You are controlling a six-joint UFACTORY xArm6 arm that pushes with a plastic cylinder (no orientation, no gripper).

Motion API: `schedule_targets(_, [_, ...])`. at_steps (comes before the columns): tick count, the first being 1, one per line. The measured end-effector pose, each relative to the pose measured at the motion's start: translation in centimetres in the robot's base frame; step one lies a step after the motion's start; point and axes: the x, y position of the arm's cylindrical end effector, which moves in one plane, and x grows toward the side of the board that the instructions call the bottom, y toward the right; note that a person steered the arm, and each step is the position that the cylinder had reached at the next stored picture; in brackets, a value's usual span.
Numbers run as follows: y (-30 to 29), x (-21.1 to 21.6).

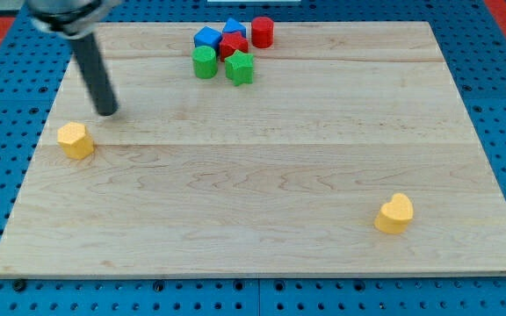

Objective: Push the yellow hexagon closer to yellow heart

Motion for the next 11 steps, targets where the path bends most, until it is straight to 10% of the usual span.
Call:
schedule_targets(2, [-7.5,4.4])
schedule_targets(3, [-3.2,11.5])
schedule_targets(4, [10.1,12.2])
schedule_targets(6, [6.8,9.8])
schedule_targets(9, [29.3,10.0])
schedule_targets(11, [26.9,17.7])
